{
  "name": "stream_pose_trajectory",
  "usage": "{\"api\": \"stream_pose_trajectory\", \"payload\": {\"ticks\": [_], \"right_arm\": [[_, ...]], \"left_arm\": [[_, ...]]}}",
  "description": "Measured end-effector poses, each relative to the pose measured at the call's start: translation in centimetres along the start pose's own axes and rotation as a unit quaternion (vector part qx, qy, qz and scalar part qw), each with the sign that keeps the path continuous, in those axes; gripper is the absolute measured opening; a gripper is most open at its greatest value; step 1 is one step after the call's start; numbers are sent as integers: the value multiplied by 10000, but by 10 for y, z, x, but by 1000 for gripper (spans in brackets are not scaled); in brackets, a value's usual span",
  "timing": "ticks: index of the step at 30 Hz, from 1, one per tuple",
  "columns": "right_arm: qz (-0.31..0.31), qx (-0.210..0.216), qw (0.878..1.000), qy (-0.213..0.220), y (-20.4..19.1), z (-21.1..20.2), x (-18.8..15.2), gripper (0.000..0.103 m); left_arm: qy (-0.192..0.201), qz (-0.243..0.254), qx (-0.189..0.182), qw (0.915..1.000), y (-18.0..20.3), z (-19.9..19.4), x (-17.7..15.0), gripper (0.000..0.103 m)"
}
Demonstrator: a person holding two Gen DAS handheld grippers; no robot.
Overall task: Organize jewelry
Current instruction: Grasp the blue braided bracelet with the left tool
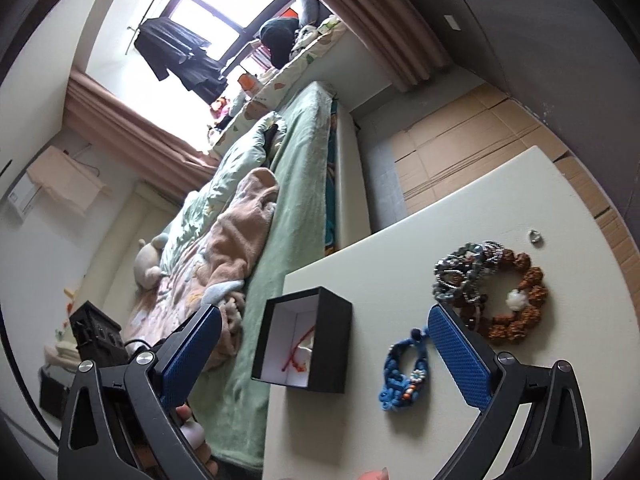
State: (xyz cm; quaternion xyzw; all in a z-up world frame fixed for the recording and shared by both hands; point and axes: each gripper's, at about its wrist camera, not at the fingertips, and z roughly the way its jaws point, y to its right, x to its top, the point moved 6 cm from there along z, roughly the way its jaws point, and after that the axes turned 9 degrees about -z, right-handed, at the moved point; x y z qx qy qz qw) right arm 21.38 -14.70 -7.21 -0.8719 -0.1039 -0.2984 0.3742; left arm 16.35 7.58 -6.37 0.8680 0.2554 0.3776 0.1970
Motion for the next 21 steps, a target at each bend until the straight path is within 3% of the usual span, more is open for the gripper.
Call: {"api": "stream_pose_trajectory", "payload": {"ticks": [4,8,10,15,21], "right_arm": [[109,-302,9995,-75,21,-12,-3,103],[82,-633,9980,10,35,-24,-1,103],[120,-660,9977,45,43,-30,-1,103],[174,-912,9956,154,60,-44,-3,103],[361,-1198,9917,299,84,-60,-2,103]], "left_arm": [[-230,378,-47,9990,21,8,-17,94],[-514,745,-135,9958,43,15,-38,83],[-737,921,-172,9929,53,22,-50,75],[-1019,1442,-123,9842,73,33,-76,73],[-1358,1852,-16,9733,87,48,-103,59]]}}
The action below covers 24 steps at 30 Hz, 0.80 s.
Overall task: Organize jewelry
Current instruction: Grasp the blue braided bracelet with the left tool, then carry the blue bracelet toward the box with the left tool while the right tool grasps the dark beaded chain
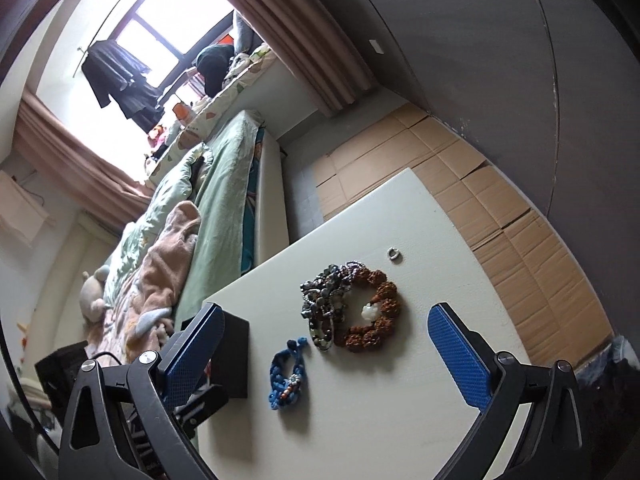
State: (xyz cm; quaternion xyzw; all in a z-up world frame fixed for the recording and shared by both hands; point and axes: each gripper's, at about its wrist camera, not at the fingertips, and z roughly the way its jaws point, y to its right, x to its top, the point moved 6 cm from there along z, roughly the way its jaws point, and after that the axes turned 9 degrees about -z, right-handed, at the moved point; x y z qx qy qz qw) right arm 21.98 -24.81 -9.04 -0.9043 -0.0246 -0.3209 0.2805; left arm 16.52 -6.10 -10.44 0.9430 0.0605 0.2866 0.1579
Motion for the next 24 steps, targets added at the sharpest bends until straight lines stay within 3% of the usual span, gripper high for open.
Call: {"api": "stream_pose_trajectory", "payload": {"ticks": [4,9,14,18,24], "right_arm": [[43,-229,9997,-3,15,-3,2,103],[387,-302,9979,-424,39,7,-8,102],[588,-425,9948,-718,54,14,-18,89],[745,-279,9930,-870,58,21,-23,72],[723,-258,9899,-1191,53,46,-33,55]], "left_arm": [[-253,218,160,9993,9,20,-11,49],[-559,347,375,9971,11,46,-21,40],[-759,464,612,9941,9,63,-28,37],[-677,592,851,9923,6,66,-26,13],[-581,426,663,9952,1,59,-19,7]]}}
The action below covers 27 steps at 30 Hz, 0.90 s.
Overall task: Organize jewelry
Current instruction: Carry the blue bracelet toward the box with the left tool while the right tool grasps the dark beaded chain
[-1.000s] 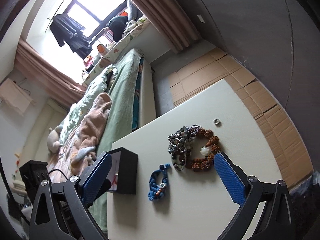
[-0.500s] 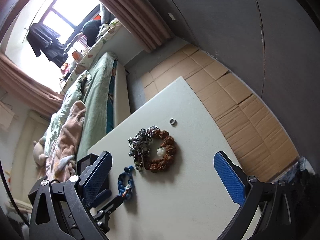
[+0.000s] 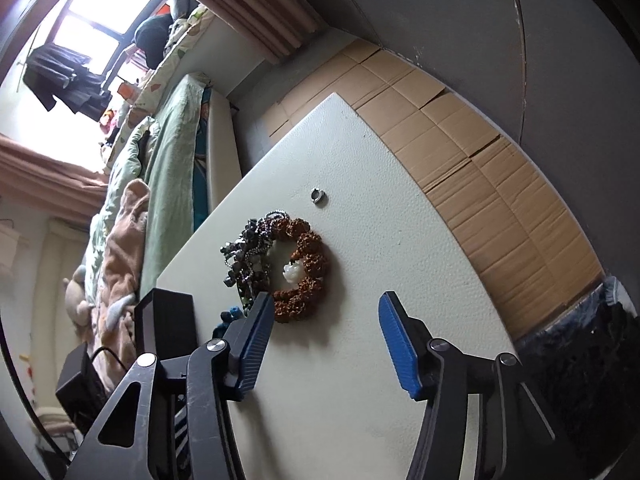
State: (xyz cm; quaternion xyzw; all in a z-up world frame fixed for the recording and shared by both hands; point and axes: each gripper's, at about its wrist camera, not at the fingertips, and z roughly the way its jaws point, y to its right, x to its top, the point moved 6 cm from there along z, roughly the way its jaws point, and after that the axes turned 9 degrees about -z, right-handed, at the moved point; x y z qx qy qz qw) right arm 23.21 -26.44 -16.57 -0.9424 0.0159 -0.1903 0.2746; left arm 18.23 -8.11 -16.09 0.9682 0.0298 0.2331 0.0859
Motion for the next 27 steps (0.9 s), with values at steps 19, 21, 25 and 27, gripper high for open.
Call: {"api": "stream_pose_trajectory", "payload": {"ticks": [19,21,25,27], "right_arm": [[-415,474,9979,121,-54,28,9,32],[-389,440,9981,206,-56,31,14,32],[-398,394,9979,328,-63,37,20,28],[-469,321,9977,359,-68,39,23,27]], "left_arm": [[1108,-961,-777,9861,-35,-68,39,4],[1182,-1027,-817,9843,-39,-72,42,4],[1287,-1117,-885,9814,-47,-78,47,4],[1316,-1151,-905,9804,-50,-78,49,4]]}}
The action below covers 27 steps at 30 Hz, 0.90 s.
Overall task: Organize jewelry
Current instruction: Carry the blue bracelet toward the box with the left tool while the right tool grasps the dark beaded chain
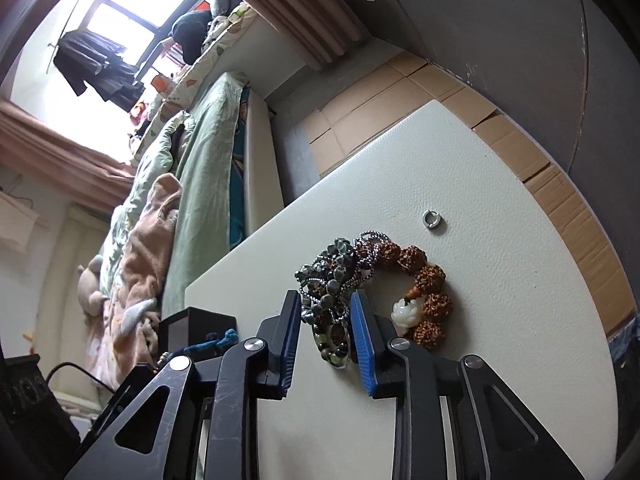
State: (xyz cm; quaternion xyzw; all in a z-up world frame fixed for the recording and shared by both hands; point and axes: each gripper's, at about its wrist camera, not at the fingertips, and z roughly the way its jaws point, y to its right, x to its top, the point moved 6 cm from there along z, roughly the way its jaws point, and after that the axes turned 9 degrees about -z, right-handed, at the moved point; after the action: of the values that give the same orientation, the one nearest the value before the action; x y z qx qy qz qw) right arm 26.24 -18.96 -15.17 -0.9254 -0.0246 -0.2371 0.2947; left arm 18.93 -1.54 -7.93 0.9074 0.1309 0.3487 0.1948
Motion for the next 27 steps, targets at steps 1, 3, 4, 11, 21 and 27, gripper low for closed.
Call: {"api": "stream_pose_trajectory", "payload": {"ticks": [1,3,4,11,21,27], "right_arm": [[-54,-53,10000,8,-3,2,1,27],[-152,-187,9997,3,-6,5,3,27],[-182,-242,9995,-4,-5,7,4,26],[-223,-511,9984,-66,-2,23,12,26],[-388,-604,9974,-22,-6,25,17,10],[-559,-246,9976,336,-26,3,22,10]], "left_arm": [[3,-14,-13,10000,-1,0,1,4],[6,-39,-21,10000,-3,1,4,4],[9,-51,-27,10000,-4,1,4,4],[-17,-101,-84,9999,-7,5,10,4],[8,-176,-84,9998,-18,6,19,4],[170,-318,-96,9993,-26,-8,23,4]]}}
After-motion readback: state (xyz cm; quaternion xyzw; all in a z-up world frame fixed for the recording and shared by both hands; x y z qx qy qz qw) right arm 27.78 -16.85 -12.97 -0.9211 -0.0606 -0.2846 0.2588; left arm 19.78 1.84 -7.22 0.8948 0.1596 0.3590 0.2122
